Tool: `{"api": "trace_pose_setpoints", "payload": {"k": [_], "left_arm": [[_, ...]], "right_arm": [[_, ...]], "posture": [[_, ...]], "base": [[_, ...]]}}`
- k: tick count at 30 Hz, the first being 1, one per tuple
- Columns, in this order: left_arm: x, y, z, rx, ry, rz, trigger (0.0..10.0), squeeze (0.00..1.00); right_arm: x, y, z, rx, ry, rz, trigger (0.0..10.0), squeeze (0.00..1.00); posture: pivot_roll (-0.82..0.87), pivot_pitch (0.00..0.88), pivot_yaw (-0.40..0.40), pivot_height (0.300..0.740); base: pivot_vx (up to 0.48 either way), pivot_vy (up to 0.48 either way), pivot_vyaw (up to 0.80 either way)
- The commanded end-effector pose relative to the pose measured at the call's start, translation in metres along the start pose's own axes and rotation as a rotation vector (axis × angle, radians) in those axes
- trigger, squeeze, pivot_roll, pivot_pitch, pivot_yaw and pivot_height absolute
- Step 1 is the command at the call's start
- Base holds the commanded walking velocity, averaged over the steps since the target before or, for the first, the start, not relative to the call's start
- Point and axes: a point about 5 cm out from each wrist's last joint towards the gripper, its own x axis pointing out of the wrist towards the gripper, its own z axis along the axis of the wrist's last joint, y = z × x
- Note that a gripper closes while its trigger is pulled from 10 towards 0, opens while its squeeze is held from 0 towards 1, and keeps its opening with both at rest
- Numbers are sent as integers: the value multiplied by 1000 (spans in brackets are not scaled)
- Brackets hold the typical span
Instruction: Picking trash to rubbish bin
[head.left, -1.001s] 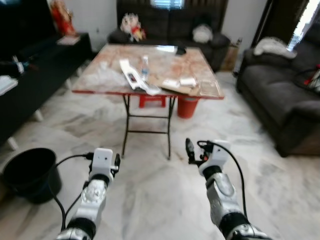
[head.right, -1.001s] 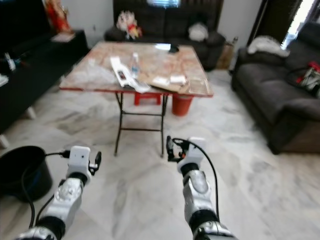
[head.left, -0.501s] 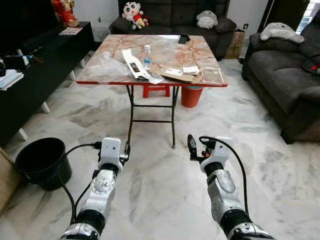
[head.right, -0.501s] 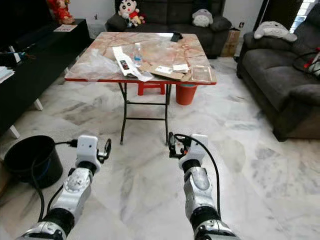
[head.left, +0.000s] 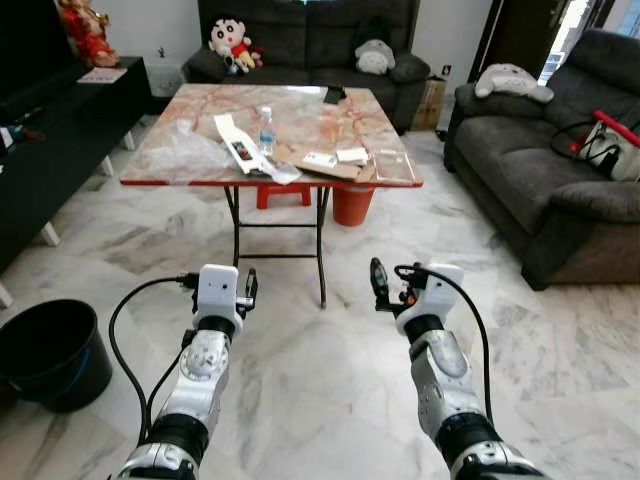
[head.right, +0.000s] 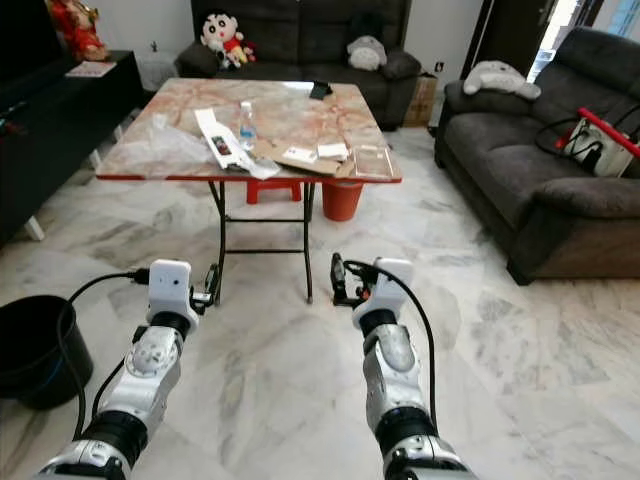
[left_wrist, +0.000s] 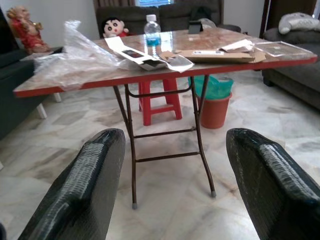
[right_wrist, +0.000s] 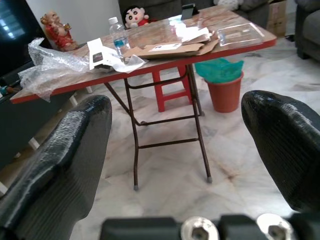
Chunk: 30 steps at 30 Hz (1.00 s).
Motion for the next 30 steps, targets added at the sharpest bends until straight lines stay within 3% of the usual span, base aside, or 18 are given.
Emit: {"api": "trace_pose_setpoints", "payload": {"k": [1, 22, 30], "left_arm": [[3, -5, 8, 18, -33, -18, 10000, 0], [5, -8, 12, 20, -43, -25, 10000, 0], [5, -10, 12, 18, -42, -34, 10000, 0]], "right_arm": [[4, 1, 8, -4, -27, 8, 10000, 0], [4, 5, 8, 17, -26, 20, 10000, 0], [3, 5, 8, 12, -27, 18, 10000, 0]], "posture": [[141, 0, -40, 740], [146, 0, -44, 740], [146, 0, -44, 740]], "base": [[454, 0, 525], [456, 0, 176], [456, 0, 629]]}}
